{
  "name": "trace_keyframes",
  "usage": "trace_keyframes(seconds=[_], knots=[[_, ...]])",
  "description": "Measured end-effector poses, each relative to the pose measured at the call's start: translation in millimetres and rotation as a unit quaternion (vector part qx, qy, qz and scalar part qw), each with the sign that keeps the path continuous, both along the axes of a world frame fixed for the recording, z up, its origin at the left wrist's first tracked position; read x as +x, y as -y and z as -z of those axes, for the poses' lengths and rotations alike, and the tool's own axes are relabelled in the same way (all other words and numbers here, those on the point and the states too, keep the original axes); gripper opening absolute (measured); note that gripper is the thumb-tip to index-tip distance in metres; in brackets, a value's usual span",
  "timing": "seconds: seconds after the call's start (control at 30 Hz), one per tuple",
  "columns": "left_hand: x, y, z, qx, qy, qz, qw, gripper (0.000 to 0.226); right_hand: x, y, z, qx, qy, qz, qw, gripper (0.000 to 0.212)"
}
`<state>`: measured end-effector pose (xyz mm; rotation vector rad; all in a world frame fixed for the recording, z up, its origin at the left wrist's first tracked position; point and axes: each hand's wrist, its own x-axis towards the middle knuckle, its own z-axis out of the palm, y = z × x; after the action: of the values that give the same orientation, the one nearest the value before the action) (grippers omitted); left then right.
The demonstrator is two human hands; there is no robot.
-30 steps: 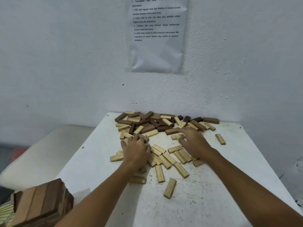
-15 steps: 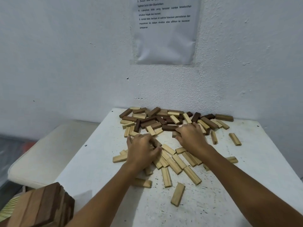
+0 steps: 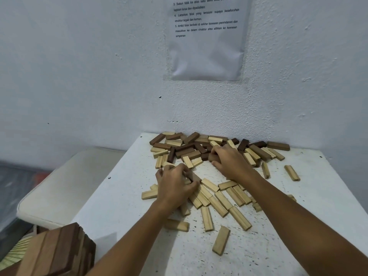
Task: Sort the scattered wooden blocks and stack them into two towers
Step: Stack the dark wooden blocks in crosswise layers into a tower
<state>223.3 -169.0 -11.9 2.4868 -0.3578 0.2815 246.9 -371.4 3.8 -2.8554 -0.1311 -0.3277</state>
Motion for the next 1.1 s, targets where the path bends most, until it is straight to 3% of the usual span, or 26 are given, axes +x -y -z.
trace_keyframes(seconds=[0.1, 0.17, 0.37, 0.53, 0.9, 0.97, 1.1], knots=[[-0.2, 0.4, 0.6, -0.007, 0.004, -0.002, 1.0, 0.034, 3.2, -1.6, -4.4, -0.011, 0.004, 0.001, 1.0, 0.019], [-1.1, 0.0, 0.5, -0.012, 0.007, -0.003, 1.0, 0.037, 3.1, -1.2, -5.7, 0.003, -0.007, 0.012, 1.0, 0.001], [-6.7, -2.7, -3.3, -0.044, 0.027, -0.004, 0.999, 0.039, -9.1, -1.9, -8.0, 0.141, 0.011, 0.031, 0.989, 0.009], [-25.0, -5.4, -17.2, -0.079, 0.027, 0.065, 0.994, 0.041, -42.2, -11.1, -28.9, 0.249, 0.006, 0.021, 0.968, 0.006], [-126.4, -67.2, -12.8, -0.007, -0.022, 0.164, 0.986, 0.063, -184.0, -65.2, -36.1, 0.252, -0.146, -0.003, 0.957, 0.025], [-144.4, -80.3, -8.6, -0.006, -0.028, 0.169, 0.985, 0.061, -203.3, -77.8, -31.5, 0.251, -0.157, -0.007, 0.955, 0.024], [-168.7, -101.3, -1.0, -0.034, -0.043, 0.185, 0.981, 0.057, -230.4, -104.4, -15.0, 0.2, -0.144, -0.011, 0.969, 0.046]])
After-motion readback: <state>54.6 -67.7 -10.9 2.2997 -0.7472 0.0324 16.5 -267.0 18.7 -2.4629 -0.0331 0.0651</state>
